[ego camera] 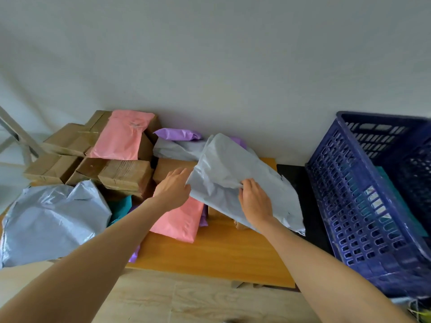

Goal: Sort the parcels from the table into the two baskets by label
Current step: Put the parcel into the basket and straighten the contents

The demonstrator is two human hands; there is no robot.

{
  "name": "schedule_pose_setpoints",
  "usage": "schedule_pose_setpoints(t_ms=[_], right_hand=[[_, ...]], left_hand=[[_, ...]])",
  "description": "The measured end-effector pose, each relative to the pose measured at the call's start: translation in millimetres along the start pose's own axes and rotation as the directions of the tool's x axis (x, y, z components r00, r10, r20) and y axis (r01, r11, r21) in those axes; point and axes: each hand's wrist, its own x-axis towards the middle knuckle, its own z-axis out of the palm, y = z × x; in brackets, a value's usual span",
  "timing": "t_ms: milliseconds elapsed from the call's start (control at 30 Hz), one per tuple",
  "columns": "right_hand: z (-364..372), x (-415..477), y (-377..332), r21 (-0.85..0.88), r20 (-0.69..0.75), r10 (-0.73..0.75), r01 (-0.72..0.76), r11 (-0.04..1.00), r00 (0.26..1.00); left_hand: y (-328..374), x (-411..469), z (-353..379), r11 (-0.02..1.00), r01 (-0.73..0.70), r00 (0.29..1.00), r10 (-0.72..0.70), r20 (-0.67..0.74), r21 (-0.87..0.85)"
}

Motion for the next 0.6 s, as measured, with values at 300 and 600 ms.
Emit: schedule_pose_setpoints(t_ms=[300, 600], right_hand=[[-59, 19, -25, 0.172, -0.109, 0.174, -0.154, 0.973, 0.979], [-117, 34, -68, 0.515, -0.073, 0.351, -0.266, 0.815, 0.933]], left_hand=[[-7, 4, -24, 0.990, -0.143, 0.989, 0.143, -0.031, 0.010], [-4, -1, -66, 0.980, -0.188, 0.978, 0.182, -0.098, -0.059]])
